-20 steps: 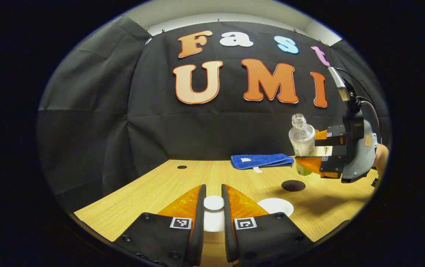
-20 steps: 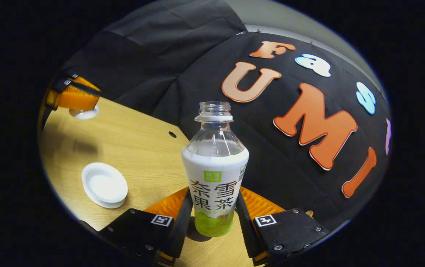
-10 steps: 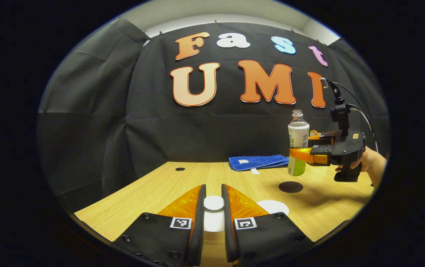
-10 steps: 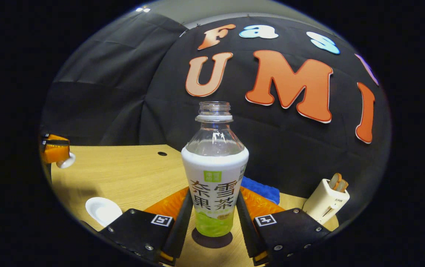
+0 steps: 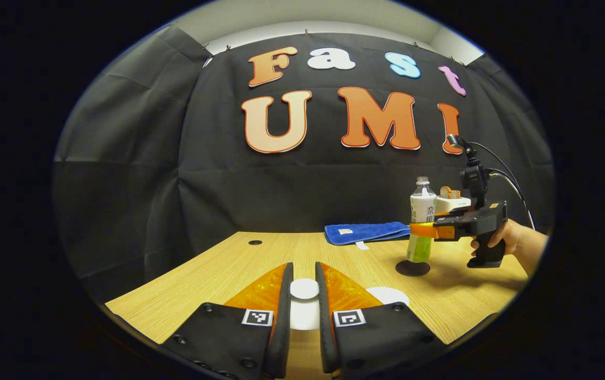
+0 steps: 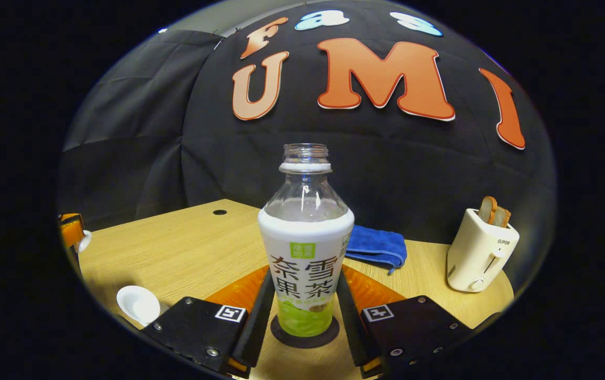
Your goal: Open the teacup lid with one hand, grasp the water bottle and pour water into the teacup with the other hand; after pouring, place the water bottle on the coaster and then close the teacup lid.
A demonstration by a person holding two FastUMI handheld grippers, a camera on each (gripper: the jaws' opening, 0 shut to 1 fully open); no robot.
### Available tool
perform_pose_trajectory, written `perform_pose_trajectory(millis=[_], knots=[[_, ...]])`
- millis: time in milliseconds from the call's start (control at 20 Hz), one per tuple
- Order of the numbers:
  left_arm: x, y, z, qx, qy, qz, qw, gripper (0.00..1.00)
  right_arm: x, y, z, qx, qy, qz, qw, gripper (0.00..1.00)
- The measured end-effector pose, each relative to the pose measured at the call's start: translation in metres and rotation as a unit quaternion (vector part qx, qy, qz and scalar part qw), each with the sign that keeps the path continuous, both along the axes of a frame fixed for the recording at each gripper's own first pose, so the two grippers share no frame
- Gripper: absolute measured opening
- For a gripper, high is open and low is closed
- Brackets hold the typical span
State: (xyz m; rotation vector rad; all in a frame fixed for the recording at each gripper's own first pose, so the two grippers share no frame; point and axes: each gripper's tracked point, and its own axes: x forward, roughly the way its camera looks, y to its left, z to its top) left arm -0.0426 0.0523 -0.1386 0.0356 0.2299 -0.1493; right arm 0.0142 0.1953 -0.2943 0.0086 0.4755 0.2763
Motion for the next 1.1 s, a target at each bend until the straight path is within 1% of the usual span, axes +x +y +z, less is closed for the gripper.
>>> perform_pose_trajectory(millis=[100,250,350,400,650,750,850,900,950,1000,1100], knots=[[-0.001,0.000,0.001,-0.001,0.000,0.000,1.000,0.28,0.005,-0.001,-0.012,0.001,0.006,-0.004,1.000,0.66],[-0.001,0.000,0.001,0.000,0.000,0.000,1.000,0.28,0.005,-0.001,-0.024,0.009,0.019,-0.010,1.000,0.66],[0.000,-0.001,0.000,-0.001,0.000,0.000,1.000,0.27,0.004,-0.003,-0.031,0.007,0.026,-0.012,1.000,0.66],[0.000,-0.003,-0.001,-0.002,0.001,-0.001,1.000,0.28,0.003,-0.003,-0.035,0.004,0.032,-0.012,0.999,0.66],[-0.001,-0.012,-0.003,-0.006,0.005,-0.007,1.000,0.28,0.004,-0.003,-0.036,0.011,0.020,-0.009,1.000,0.66],[-0.001,-0.019,-0.002,-0.009,0.005,-0.012,1.000,0.28,0.002,-0.001,-0.040,0.013,0.026,-0.003,1.000,0.67],[0.000,-0.029,-0.005,-0.013,0.010,-0.024,1.000,0.28,-0.006,0.001,-0.049,0.013,0.041,0.008,0.999,0.73],[-0.001,-0.036,-0.008,-0.013,0.013,-0.031,0.999,0.28,-0.009,0.001,-0.051,0.013,0.044,0.009,0.999,0.77],[-0.001,-0.042,-0.009,-0.013,0.015,-0.036,0.999,0.28,-0.010,0.002,-0.051,0.016,0.046,0.010,0.999,0.79],[-0.001,-0.046,-0.010,-0.011,0.018,-0.040,0.999,0.28,-0.012,0.003,-0.049,0.021,0.045,0.012,0.999,0.77],[0.000,-0.056,-0.010,-0.014,0.018,-0.047,0.999,0.28,-0.013,0.002,-0.044,0.025,0.036,0.019,0.999,0.86]])
